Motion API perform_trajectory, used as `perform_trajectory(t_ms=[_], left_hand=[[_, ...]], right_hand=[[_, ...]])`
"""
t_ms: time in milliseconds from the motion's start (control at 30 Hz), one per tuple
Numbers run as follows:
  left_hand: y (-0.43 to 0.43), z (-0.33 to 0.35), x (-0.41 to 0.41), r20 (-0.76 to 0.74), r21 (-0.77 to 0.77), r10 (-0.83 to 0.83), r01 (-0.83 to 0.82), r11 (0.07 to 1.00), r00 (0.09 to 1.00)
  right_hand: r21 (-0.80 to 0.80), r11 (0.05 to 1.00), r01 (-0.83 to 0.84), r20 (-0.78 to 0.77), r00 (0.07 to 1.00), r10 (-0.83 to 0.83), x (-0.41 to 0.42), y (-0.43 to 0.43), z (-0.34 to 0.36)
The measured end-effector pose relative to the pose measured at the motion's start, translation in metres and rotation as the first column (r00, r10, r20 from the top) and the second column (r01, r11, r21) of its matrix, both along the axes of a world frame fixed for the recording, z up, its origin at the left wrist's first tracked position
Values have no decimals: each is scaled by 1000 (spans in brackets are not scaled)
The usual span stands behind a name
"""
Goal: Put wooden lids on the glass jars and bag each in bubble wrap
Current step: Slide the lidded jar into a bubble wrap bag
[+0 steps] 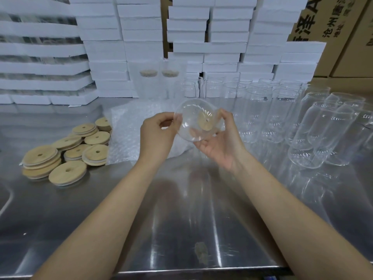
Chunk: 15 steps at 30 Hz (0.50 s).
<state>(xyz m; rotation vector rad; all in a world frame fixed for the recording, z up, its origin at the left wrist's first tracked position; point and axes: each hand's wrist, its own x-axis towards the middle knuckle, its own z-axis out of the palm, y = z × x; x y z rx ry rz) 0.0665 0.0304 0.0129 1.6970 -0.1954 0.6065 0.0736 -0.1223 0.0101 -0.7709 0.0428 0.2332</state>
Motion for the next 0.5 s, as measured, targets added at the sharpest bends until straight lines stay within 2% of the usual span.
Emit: perform_trajectory(t_ms=[233,500], left_hand=[[-2,-1,-2,-69,-35,-145,143,989,987],[5,1,3,-119,-157,-105,86,984,987]], right_hand=[[-38,997,-68,37,997,69,2,-5,1],[21,990,137,8,990,-137,5,-6,-2]])
